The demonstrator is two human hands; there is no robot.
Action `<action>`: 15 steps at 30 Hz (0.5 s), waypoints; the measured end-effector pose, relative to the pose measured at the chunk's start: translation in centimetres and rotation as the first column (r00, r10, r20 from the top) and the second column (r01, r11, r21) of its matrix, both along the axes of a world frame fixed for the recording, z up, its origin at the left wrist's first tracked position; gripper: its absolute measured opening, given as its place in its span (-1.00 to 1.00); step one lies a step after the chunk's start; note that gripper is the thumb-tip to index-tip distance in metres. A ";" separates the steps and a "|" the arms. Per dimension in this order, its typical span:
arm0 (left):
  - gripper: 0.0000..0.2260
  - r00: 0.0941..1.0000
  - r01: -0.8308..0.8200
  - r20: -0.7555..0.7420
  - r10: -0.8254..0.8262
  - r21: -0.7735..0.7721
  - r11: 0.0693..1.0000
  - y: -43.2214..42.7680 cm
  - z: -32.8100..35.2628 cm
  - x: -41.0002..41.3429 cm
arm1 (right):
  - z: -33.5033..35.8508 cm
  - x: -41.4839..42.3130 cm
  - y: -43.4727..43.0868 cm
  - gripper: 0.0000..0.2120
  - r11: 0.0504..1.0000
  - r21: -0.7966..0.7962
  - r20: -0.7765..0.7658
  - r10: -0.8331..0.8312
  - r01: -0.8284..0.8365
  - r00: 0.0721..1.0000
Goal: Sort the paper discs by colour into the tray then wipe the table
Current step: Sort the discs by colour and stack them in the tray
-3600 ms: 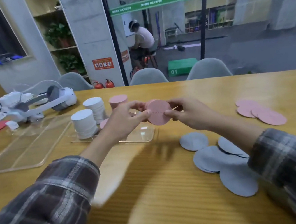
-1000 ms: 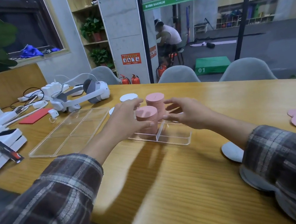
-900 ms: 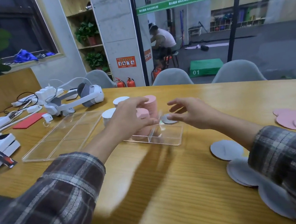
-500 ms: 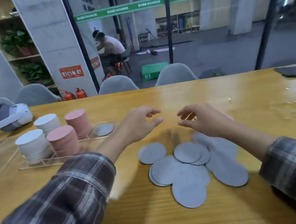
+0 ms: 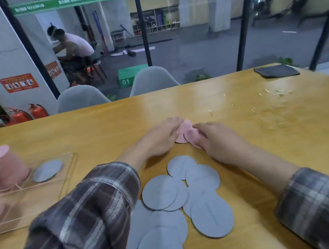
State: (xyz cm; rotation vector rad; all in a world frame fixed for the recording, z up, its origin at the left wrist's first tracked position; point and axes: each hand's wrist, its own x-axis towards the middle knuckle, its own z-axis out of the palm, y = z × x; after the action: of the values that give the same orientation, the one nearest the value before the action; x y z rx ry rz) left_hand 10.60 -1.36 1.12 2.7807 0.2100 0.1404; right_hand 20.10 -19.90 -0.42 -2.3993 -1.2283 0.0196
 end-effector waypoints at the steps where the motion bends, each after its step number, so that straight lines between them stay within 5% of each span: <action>1: -0.58 1.000 0.020 -0.018 -0.020 0.002 1.000 0.0 0.0 0.1 | -0.1 0.1 0.0 -0.65 1.000 -0.010 -0.004 0.002 -0.002 1.000; 12: -0.72 0.998 -0.039 0.061 0.032 0.109 0.993 0.3 -0.1 -6.1 | 0.7 -2.0 0.4 -0.56 0.989 0.031 -0.054 0.146 -0.144 0.988; 15: -0.73 0.989 -0.093 0.119 0.085 0.063 0.994 0.1 -0.6 -7.7 | 0.9 -2.6 0.5 -0.41 0.994 0.017 -0.025 0.107 -0.107 0.994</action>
State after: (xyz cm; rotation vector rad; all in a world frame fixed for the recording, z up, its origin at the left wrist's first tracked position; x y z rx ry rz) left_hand 2.87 -1.24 0.49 2.8205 0.3049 0.3370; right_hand 17.50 -19.36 0.44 -2.3099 -1.3386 0.0737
